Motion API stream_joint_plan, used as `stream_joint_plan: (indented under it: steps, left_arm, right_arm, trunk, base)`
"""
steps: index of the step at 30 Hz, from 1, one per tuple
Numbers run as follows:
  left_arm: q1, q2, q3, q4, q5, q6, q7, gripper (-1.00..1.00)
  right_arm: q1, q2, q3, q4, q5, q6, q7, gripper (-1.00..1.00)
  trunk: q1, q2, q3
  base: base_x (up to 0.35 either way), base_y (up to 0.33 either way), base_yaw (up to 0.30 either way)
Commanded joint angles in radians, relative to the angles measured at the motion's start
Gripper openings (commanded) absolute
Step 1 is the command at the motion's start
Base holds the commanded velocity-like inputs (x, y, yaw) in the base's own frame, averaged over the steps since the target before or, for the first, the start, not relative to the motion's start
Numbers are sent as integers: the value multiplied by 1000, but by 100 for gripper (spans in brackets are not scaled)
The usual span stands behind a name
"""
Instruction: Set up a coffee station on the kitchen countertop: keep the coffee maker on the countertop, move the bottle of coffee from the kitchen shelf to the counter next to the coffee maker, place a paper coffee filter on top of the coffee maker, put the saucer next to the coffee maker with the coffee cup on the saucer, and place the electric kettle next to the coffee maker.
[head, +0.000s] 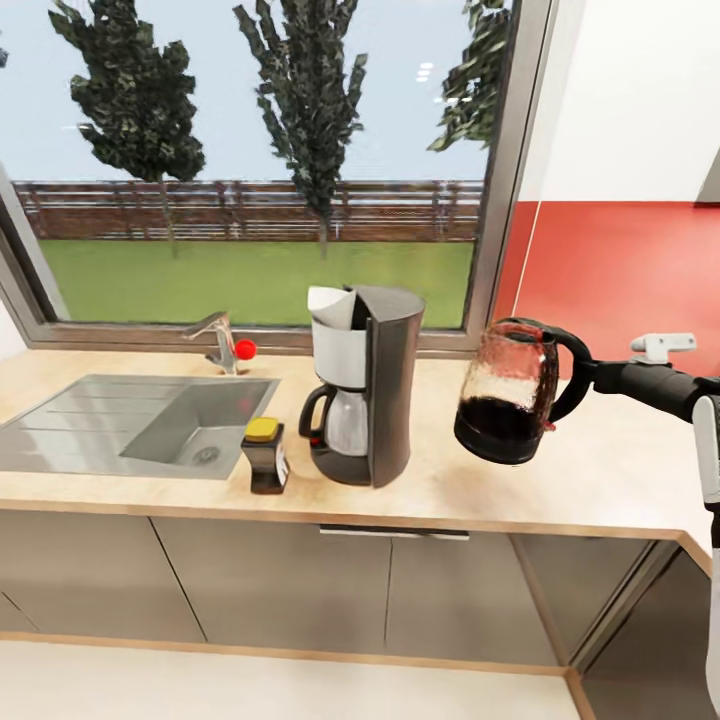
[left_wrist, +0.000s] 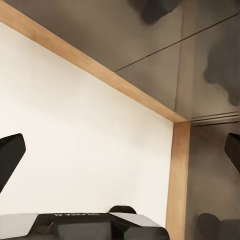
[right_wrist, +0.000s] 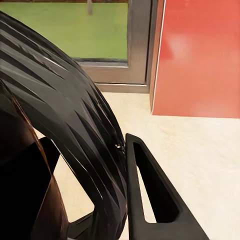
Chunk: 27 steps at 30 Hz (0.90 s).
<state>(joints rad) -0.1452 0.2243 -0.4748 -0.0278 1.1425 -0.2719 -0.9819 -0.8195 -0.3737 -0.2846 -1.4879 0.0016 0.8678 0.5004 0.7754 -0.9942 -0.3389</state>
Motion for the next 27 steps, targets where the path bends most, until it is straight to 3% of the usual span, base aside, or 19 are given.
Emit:
stream_joint_plan:
  steps: [1, 20, 27]
  left_arm:
    - [-1, 0, -8, 0, 6, -6, -1, 100]
    - [0, 5, 0, 2, 6, -4, 0, 100]
    - [0, 5, -1, 3, 6, -4, 65, 100]
  right_arm:
    - [-1, 1, -1, -1, -3, 6, 5, -100]
    - [-1, 9, 2, 42, -11, 1, 4, -100]
    - [-1, 10, 2, 43, -12, 0, 4, -100]
  trunk:
    - [0, -1, -1]
    - [0, -1, -1]
    - [0, -1, -1]
  base:
    - [192, -4, 0]
    - [93, 6, 0]
    - [45, 2, 0]
